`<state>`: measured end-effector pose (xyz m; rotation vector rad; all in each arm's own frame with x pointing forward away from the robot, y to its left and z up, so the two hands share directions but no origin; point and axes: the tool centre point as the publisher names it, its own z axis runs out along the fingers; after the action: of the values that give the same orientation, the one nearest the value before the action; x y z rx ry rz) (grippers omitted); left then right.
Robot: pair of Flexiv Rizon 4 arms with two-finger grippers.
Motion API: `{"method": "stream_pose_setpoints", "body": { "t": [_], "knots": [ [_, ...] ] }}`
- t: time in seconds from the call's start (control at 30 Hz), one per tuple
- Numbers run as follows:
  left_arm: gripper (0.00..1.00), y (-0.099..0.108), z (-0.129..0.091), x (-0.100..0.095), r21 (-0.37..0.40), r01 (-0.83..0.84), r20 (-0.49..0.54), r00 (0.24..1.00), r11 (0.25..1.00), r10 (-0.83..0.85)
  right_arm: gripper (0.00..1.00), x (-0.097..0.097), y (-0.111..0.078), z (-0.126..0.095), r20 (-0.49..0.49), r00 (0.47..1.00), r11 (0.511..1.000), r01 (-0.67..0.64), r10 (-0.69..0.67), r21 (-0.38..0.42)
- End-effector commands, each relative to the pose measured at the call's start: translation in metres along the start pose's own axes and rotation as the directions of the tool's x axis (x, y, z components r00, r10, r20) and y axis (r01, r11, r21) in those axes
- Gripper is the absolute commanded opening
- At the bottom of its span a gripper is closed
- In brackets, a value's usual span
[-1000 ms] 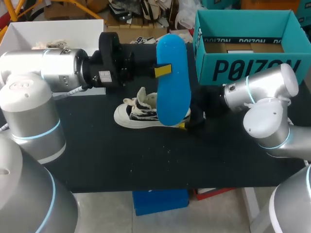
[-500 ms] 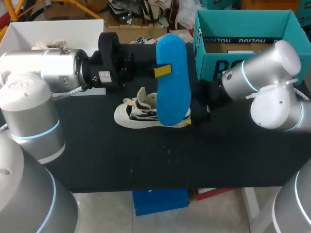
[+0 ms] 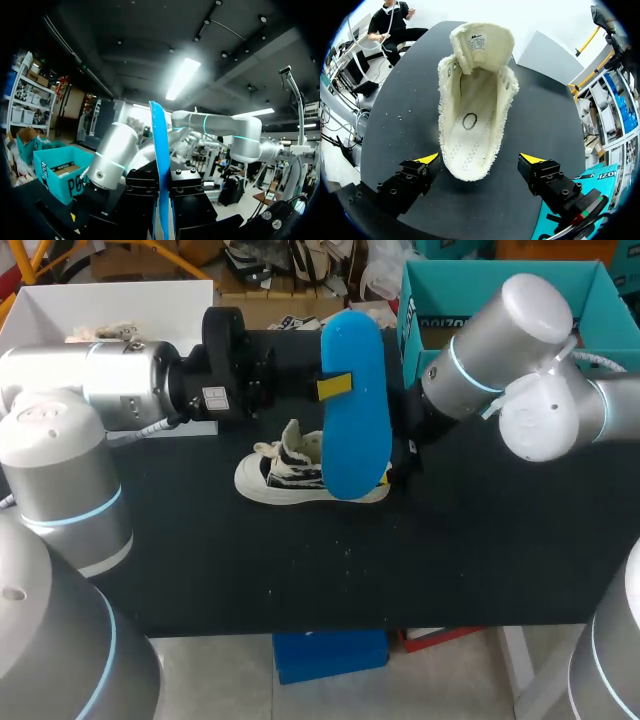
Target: Take the shoe out of the shoebox, open the shoe tongue, remove and reinsert the insole, then place the shoe into the shoebox
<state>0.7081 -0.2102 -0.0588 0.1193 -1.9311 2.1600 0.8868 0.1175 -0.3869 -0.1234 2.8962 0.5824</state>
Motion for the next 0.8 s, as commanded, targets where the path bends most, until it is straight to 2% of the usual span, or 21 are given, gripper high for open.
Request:
{"method": "stream_pose_setpoints", "body": {
  "t": [0.03,0.2,0.8],
  "knots": [
    [0.00,0.001,0.002,0.000,0.002,-0.002,0.006,1.000,1.000,0.002,1.00,-0.001,0.006,-0.002,-0.006,1.000,0.935,0.005,-0.003,0.355],
    [0.00,0.001,0.002,0.000,0.002,-0.002,0.006,1.000,1.000,0.002,1.00,0.000,0.008,-0.002,-0.028,1.000,0.922,0.022,-0.012,0.387],
    [0.00,0.001,0.002,0.000,0.002,-0.002,0.006,1.000,1.000,0.002,1.00,0.000,0.022,0.004,-0.083,0.996,0.907,0.066,-0.035,0.416]
  ]
}}
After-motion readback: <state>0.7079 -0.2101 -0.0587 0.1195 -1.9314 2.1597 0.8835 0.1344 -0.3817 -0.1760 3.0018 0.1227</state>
